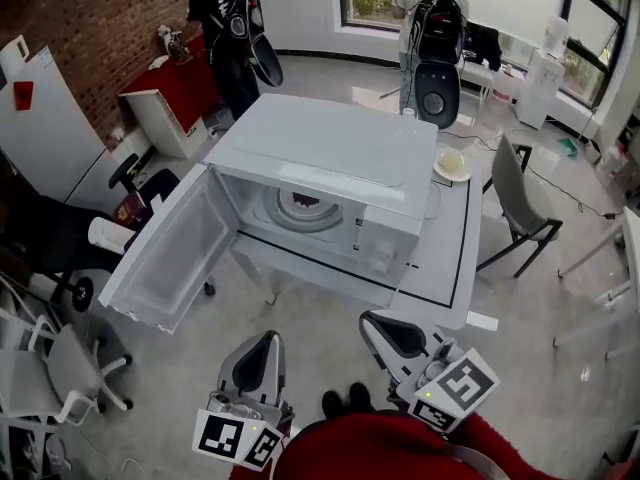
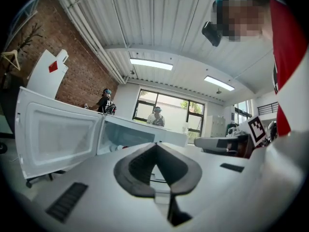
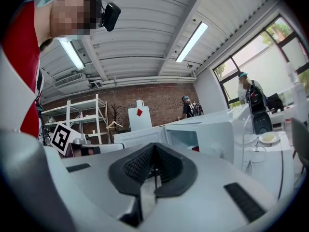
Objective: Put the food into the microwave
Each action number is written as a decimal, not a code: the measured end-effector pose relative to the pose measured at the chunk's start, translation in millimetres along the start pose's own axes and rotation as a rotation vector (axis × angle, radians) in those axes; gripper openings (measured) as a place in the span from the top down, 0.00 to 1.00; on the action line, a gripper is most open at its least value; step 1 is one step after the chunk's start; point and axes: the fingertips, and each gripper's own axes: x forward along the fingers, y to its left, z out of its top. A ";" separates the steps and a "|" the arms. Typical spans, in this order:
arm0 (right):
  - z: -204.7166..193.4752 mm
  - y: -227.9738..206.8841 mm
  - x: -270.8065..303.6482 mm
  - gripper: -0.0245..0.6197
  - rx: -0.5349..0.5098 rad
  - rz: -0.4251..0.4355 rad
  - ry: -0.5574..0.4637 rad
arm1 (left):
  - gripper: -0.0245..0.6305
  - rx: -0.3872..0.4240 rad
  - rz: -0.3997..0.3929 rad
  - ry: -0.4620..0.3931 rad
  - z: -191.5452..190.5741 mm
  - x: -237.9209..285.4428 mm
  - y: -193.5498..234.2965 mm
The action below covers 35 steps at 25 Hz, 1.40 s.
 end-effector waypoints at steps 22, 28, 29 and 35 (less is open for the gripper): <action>-4.7 -4.5 -13.1 0.94 -0.041 -0.009 -0.024 | 0.95 0.045 0.066 -0.010 -4.8 -11.3 -3.6; -5.6 -2.8 -10.4 0.94 -0.042 0.004 -0.014 | 0.95 0.007 0.084 0.009 -4.6 -10.4 -3.0; -5.3 -3.3 -10.9 0.94 -0.043 0.002 -0.015 | 0.95 0.011 0.080 0.010 -4.4 -8.5 -3.8; -7.9 -5.0 -9.1 0.94 -0.045 -0.003 -0.010 | 0.95 0.062 0.058 0.009 -6.1 -0.6 -0.4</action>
